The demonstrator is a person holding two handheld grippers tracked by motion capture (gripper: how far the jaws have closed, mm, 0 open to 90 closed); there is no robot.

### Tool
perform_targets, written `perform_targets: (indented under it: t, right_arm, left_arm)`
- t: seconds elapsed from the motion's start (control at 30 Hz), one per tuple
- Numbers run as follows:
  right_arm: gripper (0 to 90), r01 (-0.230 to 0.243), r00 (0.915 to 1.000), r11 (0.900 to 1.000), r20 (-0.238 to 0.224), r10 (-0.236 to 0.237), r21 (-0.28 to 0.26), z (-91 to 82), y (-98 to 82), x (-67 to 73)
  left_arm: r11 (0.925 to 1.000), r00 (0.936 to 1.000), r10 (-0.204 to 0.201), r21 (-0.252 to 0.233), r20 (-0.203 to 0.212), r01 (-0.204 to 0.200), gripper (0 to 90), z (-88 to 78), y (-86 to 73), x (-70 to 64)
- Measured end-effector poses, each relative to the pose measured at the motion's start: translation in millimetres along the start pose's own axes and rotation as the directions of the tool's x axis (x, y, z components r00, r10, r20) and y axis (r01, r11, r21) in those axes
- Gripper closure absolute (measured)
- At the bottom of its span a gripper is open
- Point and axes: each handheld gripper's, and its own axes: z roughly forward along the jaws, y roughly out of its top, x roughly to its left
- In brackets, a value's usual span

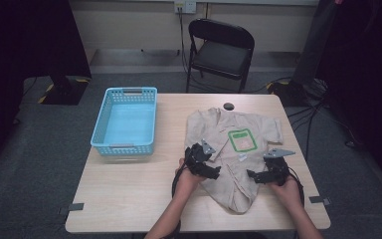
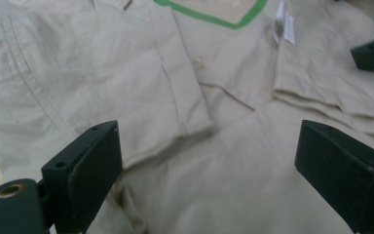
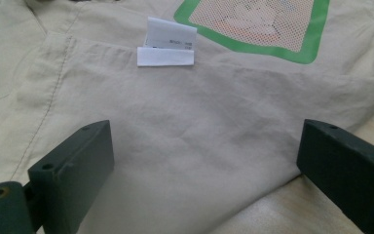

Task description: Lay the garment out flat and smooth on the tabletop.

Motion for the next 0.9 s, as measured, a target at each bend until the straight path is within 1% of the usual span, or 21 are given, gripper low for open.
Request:
perform_targets:
  t: [0.07,0.1,0.13,0.17,0.2,0.23,0.33,0.4,0.43,0.5,0.57,0.63,0.7,0.8,0.83,0.87,0.9]
  right_arm:
    - [5.5,0.000,1.0000,1.000,0.000,0.000,0.000,-0.1,-0.1,0.1]
    - [5.5,0.000,1.0000,1.000,0.000,0.000,0.000,-0.1,0.0,0.1]
    - [5.5,-0.001,1.0000,1.000,0.000,0.001,0.000,0.0,0.0,0.0]
    - [5.5,-0.001,1.0000,1.000,-0.002,0.001,0.000,0.0,0.0,-0.1]
    - [5.6,-0.002,1.0000,1.000,-0.001,0.002,0.000,0.0,-0.1,-0.1]
    - [5.6,-0.001,1.0000,1.000,-0.001,0.001,0.000,0.0,-0.1,0.0]
    - [5.7,-0.001,1.0000,1.000,0.000,0.001,-0.001,-0.1,-0.1,0.0]
    - [5.7,-0.002,1.0000,1.000,-0.001,0.002,0.000,-0.1,-0.1,-0.1]
    - [5.7,-0.001,1.0000,1.000,0.000,0.001,0.000,-0.1,-0.1,-0.1]
    - [5.7,-0.002,1.0000,1.000,-0.001,0.002,0.000,-0.1,0.0,-0.1]
    - [5.7,-0.002,1.0000,1.000,-0.002,0.002,0.000,-0.1,0.0,-0.2]
    - [5.8,-0.002,1.0000,1.000,-0.001,0.002,-0.001,-0.1,-0.1,-0.1]
    - [5.8,-0.002,1.0000,1.000,-0.001,0.002,-0.001,-0.1,-0.1,-0.1]
    - [5.8,-0.002,1.0000,1.000,-0.001,0.002,-0.001,-0.1,-0.1,-0.1]
    - [5.8,-0.002,1.0000,1.000,0.000,0.002,-0.001,-0.1,-0.1,0.0]
    - [5.8,-0.002,1.0000,1.000,0.000,0.002,-0.001,-0.1,-0.1,0.0]
    - [5.8,-0.002,1.0000,1.000,0.000,0.002,-0.001,-0.1,-0.1,0.0]
  left_arm:
    - [0.9999,0.9999,-0.016,-0.005,-0.003,0.016,14.0,4.6,3.7,3.3]
    - [0.9997,0.9997,-0.025,-0.004,0.003,0.025,15.9,7.1,5.3,5.3]
    - [0.9994,0.9993,-0.034,-0.003,0.015,0.034,20.0,9.4,6.5,7.2]
    - [0.9996,0.9993,-0.030,-0.002,0.021,0.030,25.1,11.8,7.6,9.0]
    - [0.9996,0.9994,-0.030,0.002,0.017,0.030,28.1,14.2,8.9,10.1]
    - [0.9997,0.9997,-0.022,0.007,0.014,0.022,30.7,16.3,10.6,11.5]
    - [0.9998,0.9997,-0.019,0.000,0.013,0.019,38.5,20.8,16.1,13.5]
    - [0.9998,0.9998,-0.018,-0.007,0.000,0.018,42.8,23.2,20.1,15.0]
    - [0.9996,0.9997,-0.025,-0.009,0.006,0.025,44.1,24.7,22.0,15.6]
    - [0.9999,0.9999,-0.009,0.006,-0.006,0.009,45.9,27.9,25.6,15.7]
    - [0.9999,1.0000,-0.003,0.017,-0.002,0.003,48.2,31.5,28.1,16.1]
    - [0.9998,1.0000,-0.007,0.019,-0.005,0.007,49.8,34.2,29.9,16.6]
    - [0.9997,0.9998,-0.020,0.015,0.002,0.020,52.0,36.8,31.1,16.7]
    - [0.9995,0.9999,-0.008,0.031,0.011,0.008,53.7,41.4,31.7,14.3]
    - [0.9993,1.0000,-0.006,0.036,0.008,0.005,54.6,42.6,31.7,14.2]
    - [0.9992,0.9999,-0.013,0.038,0.011,0.013,55.2,44.1,31.6,14.1]
    - [0.9990,0.9999,-0.010,0.044,0.012,0.010,55.7,45.3,31.4,14.4]
